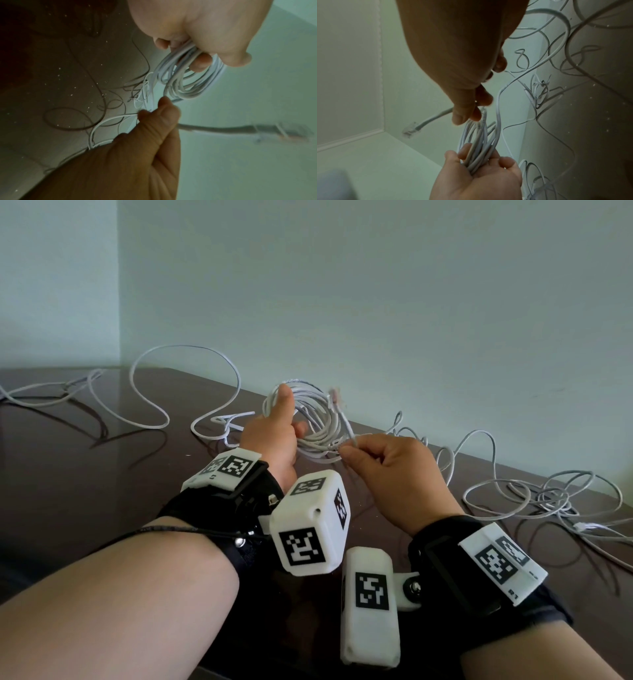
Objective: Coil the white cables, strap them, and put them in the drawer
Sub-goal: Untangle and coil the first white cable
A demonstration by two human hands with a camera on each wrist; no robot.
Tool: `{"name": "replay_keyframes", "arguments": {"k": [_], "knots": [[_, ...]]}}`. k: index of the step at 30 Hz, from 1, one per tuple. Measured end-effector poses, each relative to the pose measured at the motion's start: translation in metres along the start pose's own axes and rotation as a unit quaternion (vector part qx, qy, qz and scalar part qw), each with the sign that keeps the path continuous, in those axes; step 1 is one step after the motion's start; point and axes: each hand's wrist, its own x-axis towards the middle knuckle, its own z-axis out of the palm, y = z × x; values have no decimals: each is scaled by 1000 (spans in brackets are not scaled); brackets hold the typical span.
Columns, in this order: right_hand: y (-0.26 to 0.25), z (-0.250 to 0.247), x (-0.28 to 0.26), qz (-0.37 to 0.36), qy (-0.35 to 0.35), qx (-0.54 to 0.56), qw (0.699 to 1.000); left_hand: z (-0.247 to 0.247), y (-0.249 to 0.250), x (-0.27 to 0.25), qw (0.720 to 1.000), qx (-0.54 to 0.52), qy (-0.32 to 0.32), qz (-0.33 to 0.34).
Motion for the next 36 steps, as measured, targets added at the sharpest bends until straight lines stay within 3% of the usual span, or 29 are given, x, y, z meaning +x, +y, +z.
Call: {"name": "replay_keyframes", "arguments": {"k": [5,14,18,20,23,26,28,30,33,36], "knots": [[-7,4,-2,-35,-32,3,999,4,-9,1,999,0,-37,24],[-10,9,0,35,44,125,991,14,-15,-11,955,-86,-283,29],[-13,9,-4,28,30,138,990,12,-4,-24,922,-121,-365,-34],[-13,7,-6,25,12,152,988,13,-3,-26,928,-126,-346,-50],[-12,6,-6,32,13,175,984,17,-7,-19,956,-124,-264,-26],[-8,4,-3,55,119,197,972,17,-9,-12,972,-135,-190,2],[0,-1,1,82,184,144,969,16,-6,-10,973,-148,-176,4],[10,-7,5,134,204,70,967,15,-2,-10,973,-157,-169,3],[25,-10,9,227,166,-33,959,14,3,-8,972,-173,-162,9],[31,-8,8,305,62,-77,947,12,6,-7,965,-200,-168,19]]}}
